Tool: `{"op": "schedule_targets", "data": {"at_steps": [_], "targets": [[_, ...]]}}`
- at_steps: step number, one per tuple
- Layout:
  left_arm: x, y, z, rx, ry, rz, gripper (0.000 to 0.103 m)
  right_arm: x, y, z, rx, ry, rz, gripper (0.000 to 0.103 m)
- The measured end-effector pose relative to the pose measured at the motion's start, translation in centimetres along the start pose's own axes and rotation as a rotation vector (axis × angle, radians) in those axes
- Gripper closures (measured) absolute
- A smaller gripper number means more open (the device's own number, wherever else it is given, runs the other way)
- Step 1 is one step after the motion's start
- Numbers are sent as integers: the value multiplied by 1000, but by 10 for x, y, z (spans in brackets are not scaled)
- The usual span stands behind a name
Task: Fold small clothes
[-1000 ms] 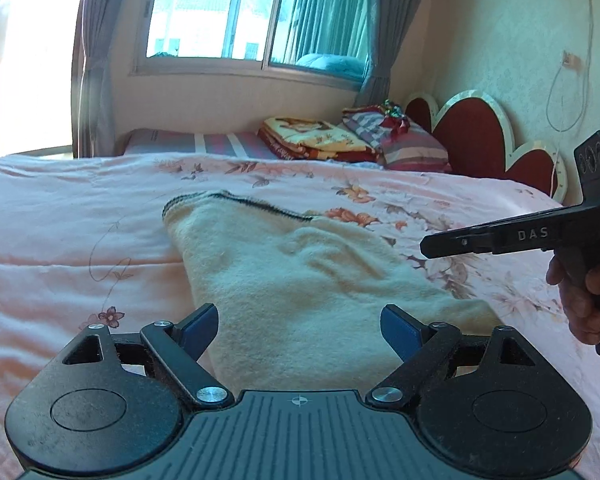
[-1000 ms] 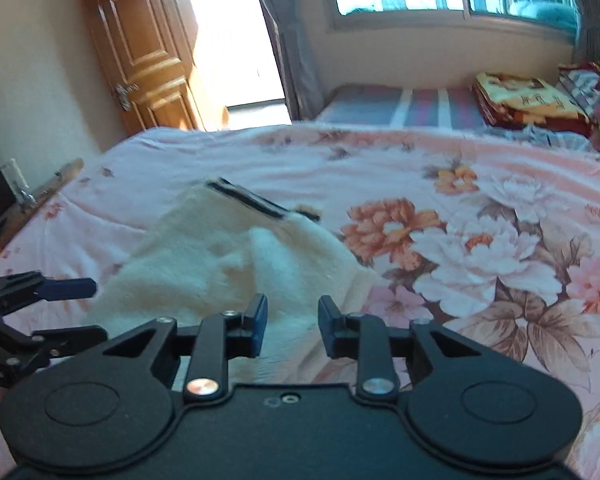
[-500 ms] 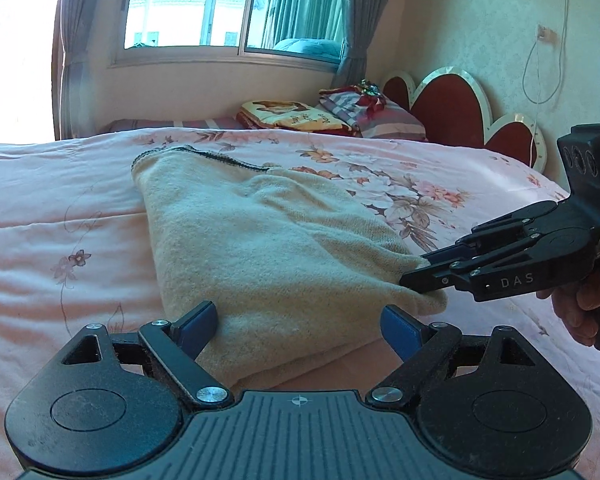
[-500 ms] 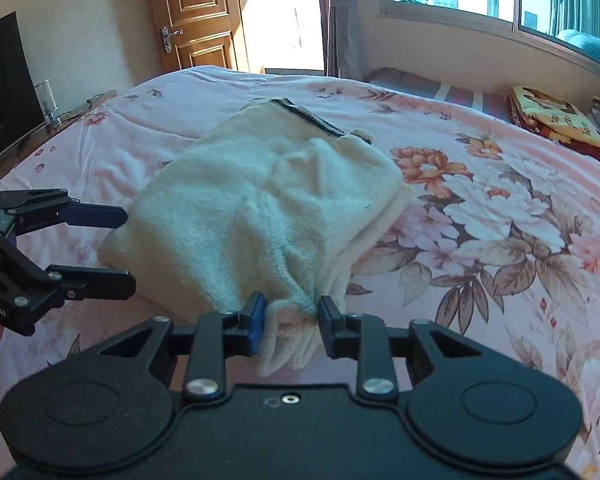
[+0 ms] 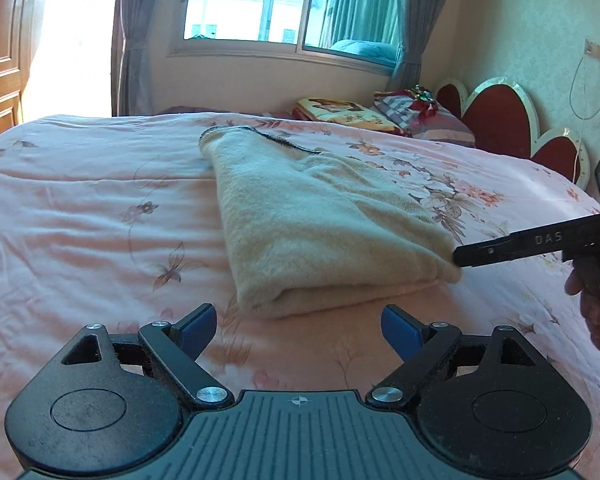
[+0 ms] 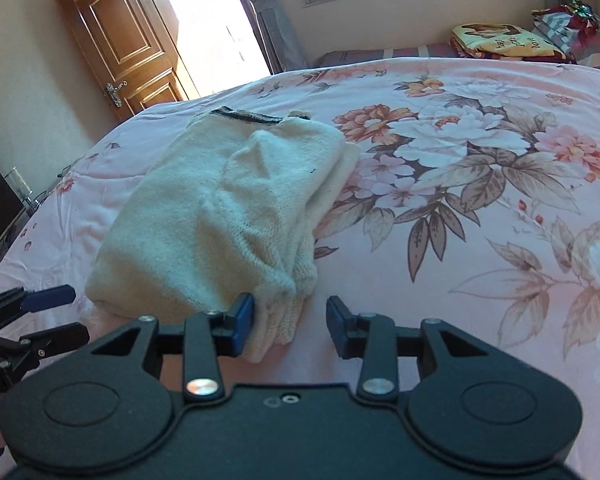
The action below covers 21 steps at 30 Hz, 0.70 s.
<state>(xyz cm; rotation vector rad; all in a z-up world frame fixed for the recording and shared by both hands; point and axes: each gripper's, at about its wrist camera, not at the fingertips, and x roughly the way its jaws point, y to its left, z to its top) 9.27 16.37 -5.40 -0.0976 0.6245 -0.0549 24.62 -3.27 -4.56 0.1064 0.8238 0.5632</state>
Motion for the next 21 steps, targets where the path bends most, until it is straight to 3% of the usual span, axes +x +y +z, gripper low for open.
{"op": "schedule_targets", "data": {"at_steps": [4,5,7,8,13,21], "targets": [[-42,-24,-19,6,0,41,12,-55,13,-25,-32,-20,-2,63],[-51,-31,-22,4,1,50,1,-68,18,-31,-45,-30,-7,57],[-76,-46,-28,-6,-21,64,0,-98,32,-44,-75,-56,-32,40],[-85,-53,-30,-14,-24,65,0,-110,39,-50,-88,-67,-47,36],[-144,-92,-29,-32,-47,70,0,-173,74,-81,-122,-96,-101,26],[-232,-125,-30,-29,-125,106,0,-242,114,-118,-191,-176,-280,11]]}}
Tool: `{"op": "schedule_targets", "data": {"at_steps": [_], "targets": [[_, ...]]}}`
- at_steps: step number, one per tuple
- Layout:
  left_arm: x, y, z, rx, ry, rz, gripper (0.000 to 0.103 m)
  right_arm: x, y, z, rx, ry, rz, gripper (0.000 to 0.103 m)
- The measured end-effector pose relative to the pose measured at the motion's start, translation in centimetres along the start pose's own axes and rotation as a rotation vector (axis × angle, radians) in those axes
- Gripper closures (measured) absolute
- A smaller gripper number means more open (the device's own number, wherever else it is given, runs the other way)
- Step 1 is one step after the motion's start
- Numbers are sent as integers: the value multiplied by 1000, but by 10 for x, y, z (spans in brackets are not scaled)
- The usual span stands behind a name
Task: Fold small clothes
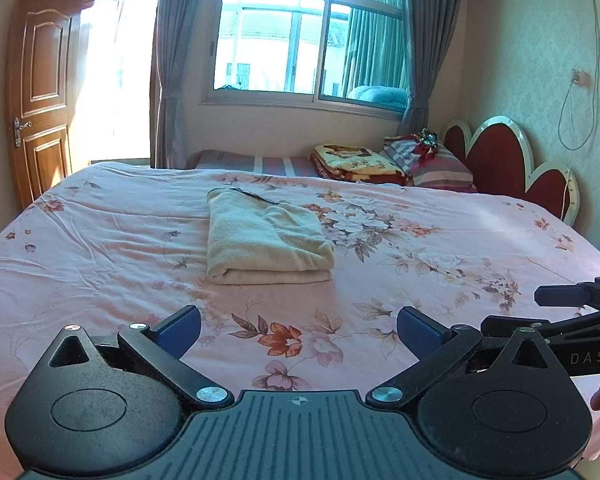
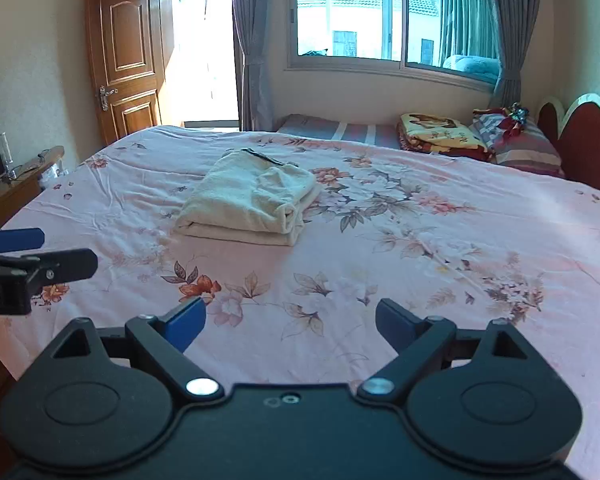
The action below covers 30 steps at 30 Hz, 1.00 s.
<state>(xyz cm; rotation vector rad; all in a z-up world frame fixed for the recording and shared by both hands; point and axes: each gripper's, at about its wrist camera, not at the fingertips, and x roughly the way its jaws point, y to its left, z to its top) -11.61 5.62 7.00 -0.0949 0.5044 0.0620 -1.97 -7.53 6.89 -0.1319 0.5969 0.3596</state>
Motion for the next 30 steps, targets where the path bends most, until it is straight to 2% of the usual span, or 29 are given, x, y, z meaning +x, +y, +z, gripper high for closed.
{"op": "schedule_targets", "data": {"at_steps": [5,10,30], "targets": [[-36,-6,-5,6,-28,6,0,-34,1,-4,40,-69,-6,11],[-65,-9,-7,11,-57,22,0,-52,5,-4,44,-108,-3,11],[-84,-28,-10,23,-94,34,0,-75,5,-7,31,-147,-14,10]]}}
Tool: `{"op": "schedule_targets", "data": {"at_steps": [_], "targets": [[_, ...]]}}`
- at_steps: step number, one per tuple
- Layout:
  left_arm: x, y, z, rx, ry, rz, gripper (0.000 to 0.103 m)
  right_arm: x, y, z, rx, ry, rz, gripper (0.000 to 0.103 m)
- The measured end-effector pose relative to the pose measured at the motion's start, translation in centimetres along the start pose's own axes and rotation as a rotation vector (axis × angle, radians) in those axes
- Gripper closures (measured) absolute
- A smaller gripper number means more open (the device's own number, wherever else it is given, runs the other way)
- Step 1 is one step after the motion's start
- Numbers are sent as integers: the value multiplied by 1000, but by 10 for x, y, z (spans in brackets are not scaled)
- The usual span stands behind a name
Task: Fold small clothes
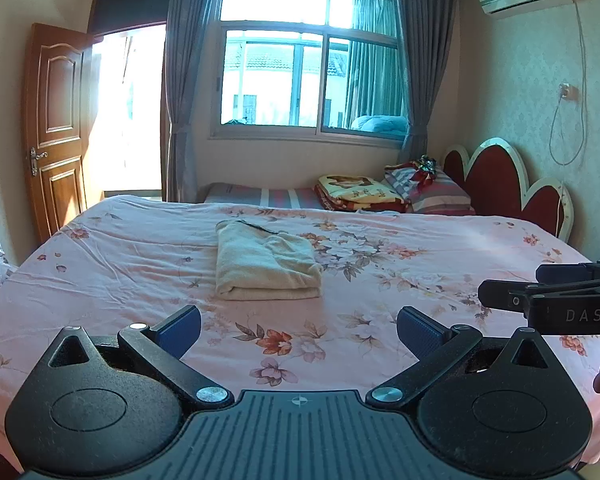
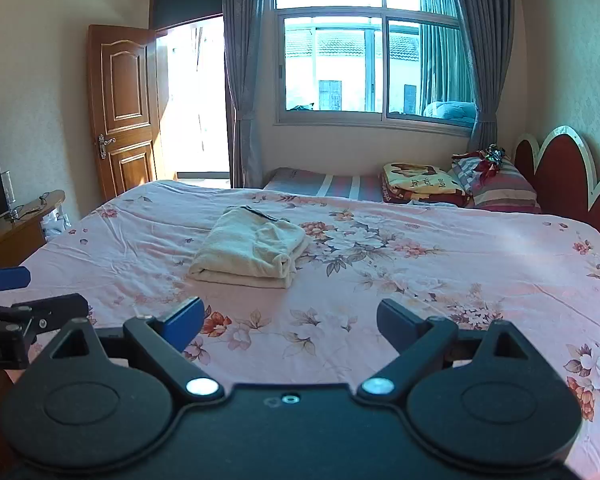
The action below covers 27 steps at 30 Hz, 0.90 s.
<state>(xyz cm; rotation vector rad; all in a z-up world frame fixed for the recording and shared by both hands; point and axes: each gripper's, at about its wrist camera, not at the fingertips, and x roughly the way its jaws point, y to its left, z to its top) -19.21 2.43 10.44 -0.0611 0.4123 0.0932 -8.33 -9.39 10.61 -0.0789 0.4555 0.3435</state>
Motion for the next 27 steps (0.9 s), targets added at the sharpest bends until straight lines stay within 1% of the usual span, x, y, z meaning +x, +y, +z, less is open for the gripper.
{"op": "schedule_targets", "data": {"at_steps": [11,27], "targets": [[-2,2,5,6,-13,-2,0,1,0,0,-4,-8,-4,10],[8,6,11,12,-12,-4,0,5,2,2,-7,-7,-7,10]]}}
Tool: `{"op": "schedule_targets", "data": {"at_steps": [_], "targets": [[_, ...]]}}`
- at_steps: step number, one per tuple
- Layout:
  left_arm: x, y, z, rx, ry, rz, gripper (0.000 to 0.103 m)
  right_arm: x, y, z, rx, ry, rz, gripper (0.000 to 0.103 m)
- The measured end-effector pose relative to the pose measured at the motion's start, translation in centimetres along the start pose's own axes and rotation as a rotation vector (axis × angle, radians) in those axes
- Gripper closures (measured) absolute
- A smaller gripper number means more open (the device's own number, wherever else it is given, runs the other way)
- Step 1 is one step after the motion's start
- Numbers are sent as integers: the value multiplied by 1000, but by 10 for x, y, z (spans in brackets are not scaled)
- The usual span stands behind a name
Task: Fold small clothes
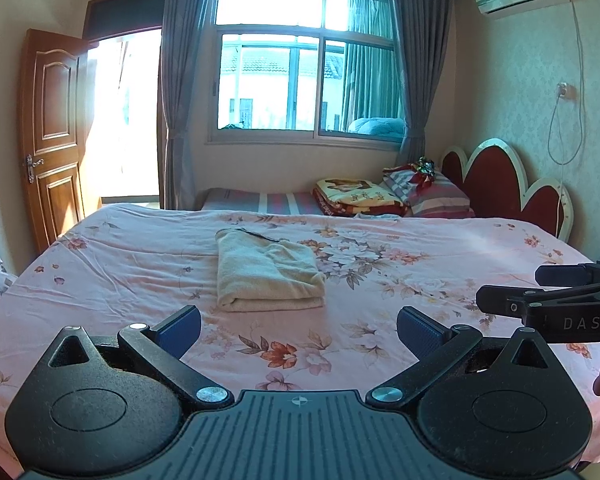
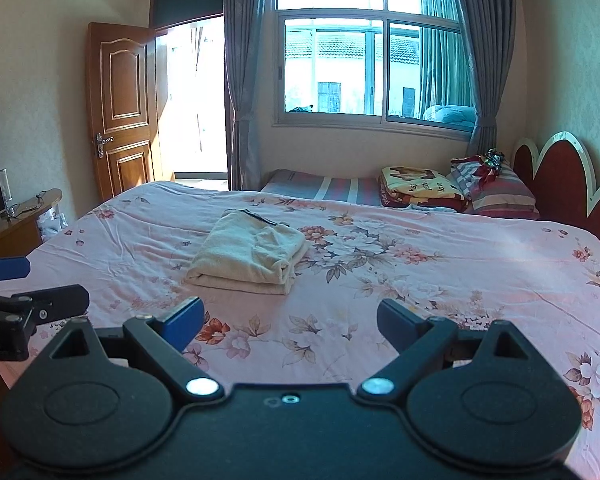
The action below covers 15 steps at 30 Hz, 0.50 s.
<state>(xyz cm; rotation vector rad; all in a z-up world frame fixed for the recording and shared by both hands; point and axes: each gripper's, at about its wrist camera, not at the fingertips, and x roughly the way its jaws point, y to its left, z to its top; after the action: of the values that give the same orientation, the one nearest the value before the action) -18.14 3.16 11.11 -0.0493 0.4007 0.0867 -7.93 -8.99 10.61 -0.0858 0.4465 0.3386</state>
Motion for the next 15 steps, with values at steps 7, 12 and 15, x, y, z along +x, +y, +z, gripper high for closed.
{"op": "schedule_targets", "data": {"at_steps": [7,12,15], "targets": [[2,3,2,-3,-3,4,0,8,1,5,-8,3,5,10],[2,4,1,-5,-4,9,0,10,1,6,-9,1,6,10],[1,2,0,-3,-4,13,0,10,0,6,-8,1,9,10]]}}
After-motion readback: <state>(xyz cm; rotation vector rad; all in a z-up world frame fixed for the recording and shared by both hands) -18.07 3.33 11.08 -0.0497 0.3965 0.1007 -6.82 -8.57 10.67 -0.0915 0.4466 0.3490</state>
